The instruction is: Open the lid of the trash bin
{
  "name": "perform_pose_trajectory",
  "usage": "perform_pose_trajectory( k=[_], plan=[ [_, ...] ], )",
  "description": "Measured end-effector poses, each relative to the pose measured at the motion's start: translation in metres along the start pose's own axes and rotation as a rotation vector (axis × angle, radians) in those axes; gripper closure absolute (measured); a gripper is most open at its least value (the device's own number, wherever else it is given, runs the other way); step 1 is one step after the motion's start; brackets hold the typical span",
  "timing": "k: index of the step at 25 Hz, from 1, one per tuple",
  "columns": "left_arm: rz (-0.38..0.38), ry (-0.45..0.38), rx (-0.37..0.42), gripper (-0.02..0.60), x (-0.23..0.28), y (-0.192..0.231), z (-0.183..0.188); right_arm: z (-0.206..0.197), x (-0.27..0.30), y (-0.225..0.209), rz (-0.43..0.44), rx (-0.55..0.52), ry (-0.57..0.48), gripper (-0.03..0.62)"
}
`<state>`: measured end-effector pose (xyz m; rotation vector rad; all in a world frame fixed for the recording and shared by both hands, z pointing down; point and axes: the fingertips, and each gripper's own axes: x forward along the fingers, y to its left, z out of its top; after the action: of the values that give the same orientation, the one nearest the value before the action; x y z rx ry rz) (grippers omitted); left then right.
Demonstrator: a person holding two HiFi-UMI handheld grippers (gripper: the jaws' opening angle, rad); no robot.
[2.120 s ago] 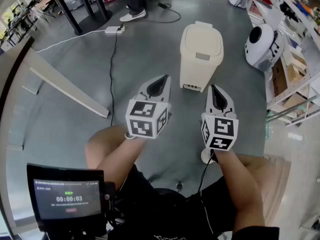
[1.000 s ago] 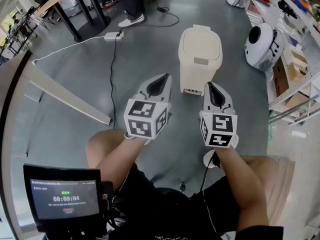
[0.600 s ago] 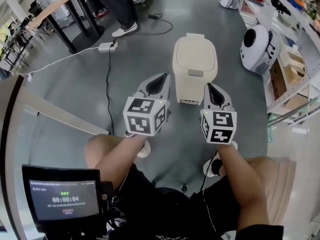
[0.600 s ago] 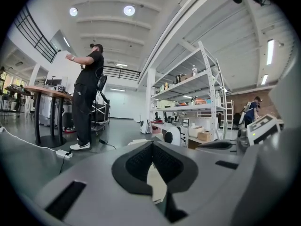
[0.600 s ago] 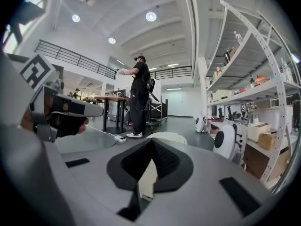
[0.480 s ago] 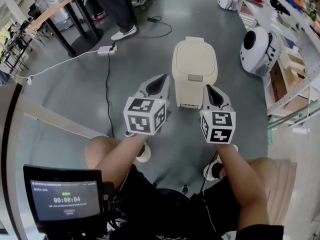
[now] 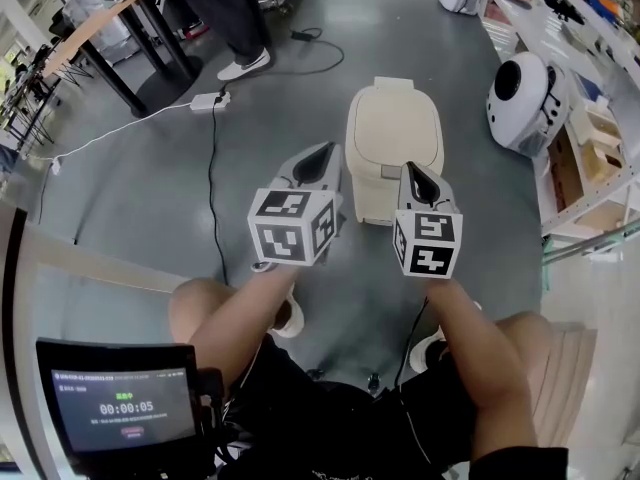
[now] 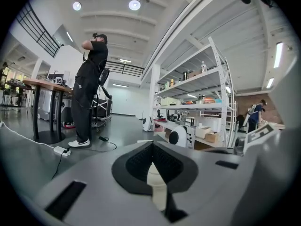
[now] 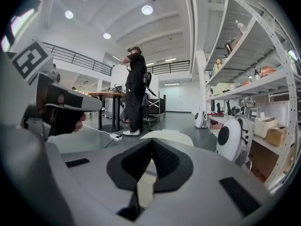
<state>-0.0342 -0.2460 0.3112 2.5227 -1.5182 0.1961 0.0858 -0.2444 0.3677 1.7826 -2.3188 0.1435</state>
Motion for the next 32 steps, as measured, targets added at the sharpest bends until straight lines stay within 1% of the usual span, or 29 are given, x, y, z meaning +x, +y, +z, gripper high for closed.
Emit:
perform_pose_trajectory(
  k=[3,8,10,12,15,18,22,25,32],
  plan=[
    [0.001,0.004,0.021,0.583,-0.002,-0.003,0.0,-0.004,0.004,0.002,-0.001,-0.001,0.017,0.589],
    [0.008,0.015,0.024,0.583,-0.004,0.0,-0.005,-0.012,0.013,-0.001,-0.011,-0.008,0.038,0.589],
    [0.0,0.014,0.037,0.583,-0.005,-0.006,-0.003,-0.013,0.009,-0.007,-0.013,-0.018,0.041,0.589],
    [-0.013,0.009,0.028,0.583,-0.004,-0.006,0.002,-0.015,0.006,-0.011,-0.008,-0.007,0.049,0.589],
    [-0.007,-0.013,-0.013,0.583,0.003,0.018,0.009,-0.014,0.017,-0.002,0.007,0.026,0.064,0.589],
    [0.02,-0.008,-0.037,0.582,0.017,0.045,0.004,-0.016,0.032,0.008,0.003,-0.001,0.076,0.589],
    [0.036,0.002,0.027,0.582,0.027,0.051,-0.004,-0.028,0.039,0.002,-0.013,-0.025,0.108,0.589],
    [0.022,-0.004,0.023,0.583,0.04,0.054,-0.007,-0.04,0.056,-0.002,-0.015,-0.015,0.128,0.589],
    [0.007,-0.01,0.024,0.583,0.038,0.04,-0.003,-0.05,0.055,0.002,-0.003,-0.038,0.163,0.589]
  ],
)
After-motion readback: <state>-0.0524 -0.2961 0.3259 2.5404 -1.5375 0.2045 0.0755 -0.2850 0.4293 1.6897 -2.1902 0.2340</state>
